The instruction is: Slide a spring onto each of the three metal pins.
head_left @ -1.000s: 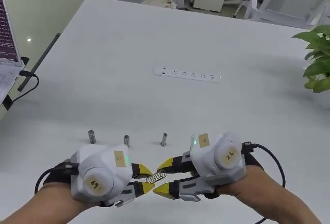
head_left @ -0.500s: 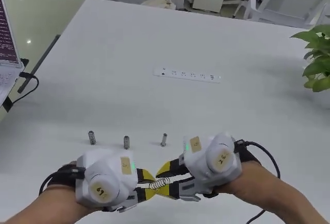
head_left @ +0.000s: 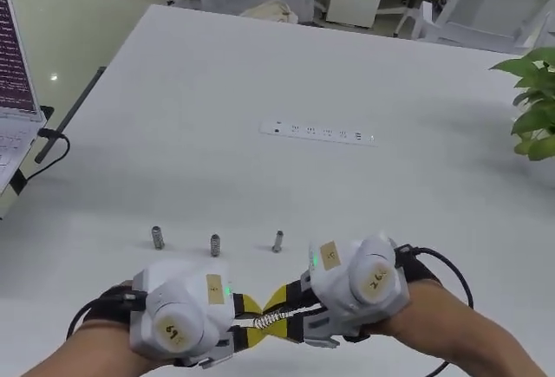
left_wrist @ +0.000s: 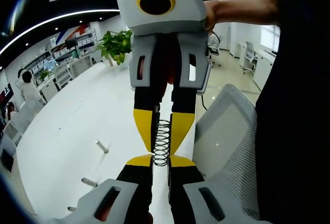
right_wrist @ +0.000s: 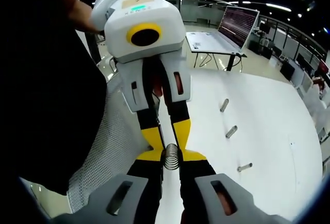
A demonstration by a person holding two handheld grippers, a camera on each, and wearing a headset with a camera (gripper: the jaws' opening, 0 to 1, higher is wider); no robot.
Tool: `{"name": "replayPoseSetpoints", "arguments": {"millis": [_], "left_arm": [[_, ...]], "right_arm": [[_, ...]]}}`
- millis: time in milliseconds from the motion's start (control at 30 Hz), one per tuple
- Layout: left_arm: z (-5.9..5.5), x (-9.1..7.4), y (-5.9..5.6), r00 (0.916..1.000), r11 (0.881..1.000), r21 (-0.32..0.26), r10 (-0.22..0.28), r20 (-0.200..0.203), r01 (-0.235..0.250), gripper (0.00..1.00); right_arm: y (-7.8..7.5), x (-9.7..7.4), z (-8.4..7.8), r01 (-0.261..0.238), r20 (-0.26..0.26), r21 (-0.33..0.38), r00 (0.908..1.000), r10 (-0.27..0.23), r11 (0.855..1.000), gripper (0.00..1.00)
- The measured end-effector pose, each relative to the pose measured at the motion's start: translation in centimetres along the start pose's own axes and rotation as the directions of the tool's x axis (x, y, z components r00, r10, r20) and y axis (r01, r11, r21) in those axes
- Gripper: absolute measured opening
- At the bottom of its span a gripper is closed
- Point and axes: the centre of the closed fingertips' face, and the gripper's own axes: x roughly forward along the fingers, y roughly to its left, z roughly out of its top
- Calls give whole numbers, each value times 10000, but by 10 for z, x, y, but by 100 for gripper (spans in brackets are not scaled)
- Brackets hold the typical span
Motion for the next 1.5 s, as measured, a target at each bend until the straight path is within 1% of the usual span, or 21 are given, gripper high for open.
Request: {"name": "replayPoseSetpoints", "arguments": {"millis": [100, 200, 233, 300, 367, 500, 533, 600, 700, 867, 933, 1033, 1100, 1167, 1233, 1267, 1300, 1400, 1500], "left_arm": [[-1, -2, 4, 9998, 9995, -288, 150, 119, -147, 5], [-7, -3, 8, 9996, 9988, -403, 275, -14, -275, 8], [-7, -5, 8, 9997, 9979, -600, 245, 55, -242, 9], [-7, -8, 11, 9991, 9965, -756, 380, 164, -366, 12], [-8, -10, 14, 9987, 9950, -897, 462, 211, -441, 12], [-12, -16, 21, 9967, 9898, -1237, 748, 301, -706, 14], [-13, -18, 24, 9959, 9870, -1398, 842, 342, -786, 15], [-14, -21, 27, 9945, 9838, -1544, 979, 377, -910, 15], [-18, -24, 31, 9925, 9784, -1767, 1157, 404, -1069, 16], [-23, -32, 39, 9864, 9607, -2406, 1555, 530, -1386, 18], [-28, -35, 43, 9832, 9536, -2576, 1746, 526, -1556, 18], [-32, -38, 46, 9801, 9449, -2801, 1915, 530, -1695, 21], [-35, -41, 50, 9768, 9378, -2943, 2080, 514, -1843, 22], [-38, -44, 53, 9746, 9343, -2983, 2189, 472, -1954, 22], [-43, -47, 57, 9691, 9265, -3052, 2435, 398, -2203, 24], [-45, -49, 60, 9661, 9175, -3256, 2551, 404, -2286, 26], [-47, -51, 62, 9637, 9125, -3344, 2638, 412, -2355, 26], [-53, -56, 65, 9578, 9013, -3509, 2848, 383, -2539, 27], [-59, -62, 67, 9520, 8884, -3703, 3043, 327, -2713, 29]], "right_arm": [[-2, -2, 1, 85, 97, 96, 9999, -86, 9999, 8], [-6, -5, 0, 200, 156, 216, 9997, -204, 9996, 8], [-7, -6, -1, 267, 182, 318, 9995, -273, 9991, 8], [-10, -9, -1, 351, 353, 569, 9987, -371, 9978, 8], [-11, -11, -2, 395, 431, 689, 9982, -426, 9968, 8], [-15, -14, -9, 575, 388, 900, 9974, -612, 9943, 8], [-17, -16, -11, 653, 358, 974, 9970, -690, 9931, 8], [-20, -17, -15, 796, 339, 1101, 9959, -838, 9907, 8], [-22, -19, -21, 896, 254, 1237, 9953, -934, 9883, 8], [-28, -24, -31, 1144, 121, 1457, 9930, -1174, 9827, 8], [-32, -26, -35, 1240, 71, 1572, 9919, -1267, 9797, 9], [-34, -26, -39, 1237, 92, 1686, 9919, -1270, 9779, 9], [-35, -25, -45, 1222, -62, 1714, 9924, -1230, 9776, 9], [-36, -25, -48, 1225, -104, 1748, 9924, -1225, 9770, 9], [-39, -24, -51, 1248, -93, 1798, 9921, -1252, 9757, 9], [-41, -23, -54, 1254, -96, 1868, 9920, -1258, 9744, 9], [-42, -23, -55, 1257, -108, 1881, 9920, -1259, 9741, 9], [-47, -22, -61, 1319, -350, 1853, 9912, -1276, 9738, 9], [-51, -23, -64, 1297, -432, 1828, 9914, -1238, 9746, 9]]}}
